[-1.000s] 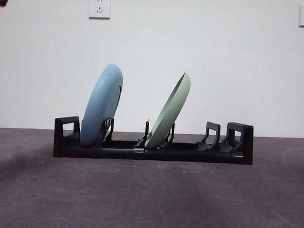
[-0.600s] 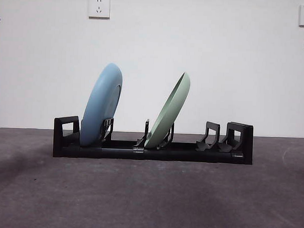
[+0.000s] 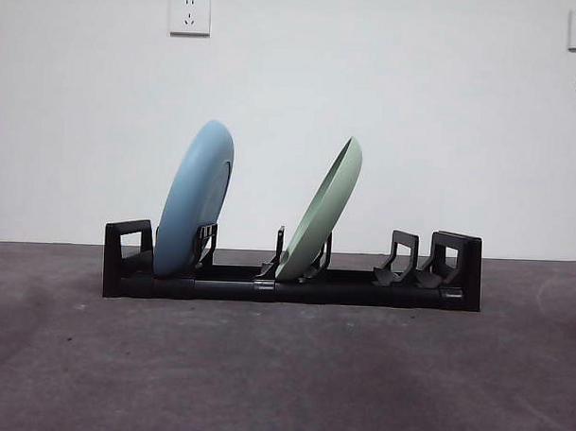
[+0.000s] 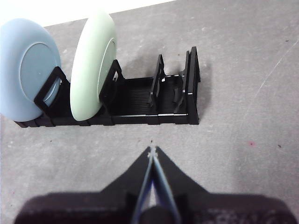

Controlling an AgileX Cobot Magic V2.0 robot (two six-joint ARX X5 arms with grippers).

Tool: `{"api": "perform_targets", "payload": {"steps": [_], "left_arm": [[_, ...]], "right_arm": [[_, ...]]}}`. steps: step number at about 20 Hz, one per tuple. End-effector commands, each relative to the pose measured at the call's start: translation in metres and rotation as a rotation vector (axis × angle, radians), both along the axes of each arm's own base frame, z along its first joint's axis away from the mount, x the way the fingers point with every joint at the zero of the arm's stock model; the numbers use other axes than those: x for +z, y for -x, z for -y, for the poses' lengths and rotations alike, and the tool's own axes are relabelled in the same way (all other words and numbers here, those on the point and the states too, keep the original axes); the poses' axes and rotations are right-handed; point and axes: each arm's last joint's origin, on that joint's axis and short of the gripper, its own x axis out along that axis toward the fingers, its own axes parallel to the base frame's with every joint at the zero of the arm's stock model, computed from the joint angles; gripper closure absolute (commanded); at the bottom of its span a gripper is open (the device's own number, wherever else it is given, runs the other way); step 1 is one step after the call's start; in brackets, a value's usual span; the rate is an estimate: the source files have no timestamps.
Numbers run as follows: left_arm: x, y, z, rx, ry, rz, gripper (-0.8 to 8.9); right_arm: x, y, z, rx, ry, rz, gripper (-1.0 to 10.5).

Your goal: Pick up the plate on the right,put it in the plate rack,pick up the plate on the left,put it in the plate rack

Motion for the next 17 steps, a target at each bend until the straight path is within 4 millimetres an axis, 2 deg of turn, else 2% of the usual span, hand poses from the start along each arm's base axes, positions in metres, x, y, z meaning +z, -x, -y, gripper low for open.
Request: {"api": "perform_targets", "payload": {"steps": [1, 4, 10, 17], "left_arm": [[-0.025, 0.001, -0.005, 0.051, -0.001, 0.079, 8.17], [-0.049, 0.000, -0.008, 0.088, 0.000, 0.103, 8.17], [-0.083, -0.007, -0.009, 0.101, -0.011, 0.001, 8.17], [-0.086, -0.008, -0.009, 0.095, -0.008, -0.003, 8.17]], "right_arm": [[-0.002, 0.000, 0.000, -0.007, -0.007, -0.005, 9.5], [-0.002, 0.000, 0.000, -0.007, -0.006, -0.006, 9.5], [-0.002, 0.000, 0.000, -0.007, -0.006, -0.006, 9.5], [-0.002, 0.000, 0.000, -0.007, -0.006, -0.006, 9.5]]}}
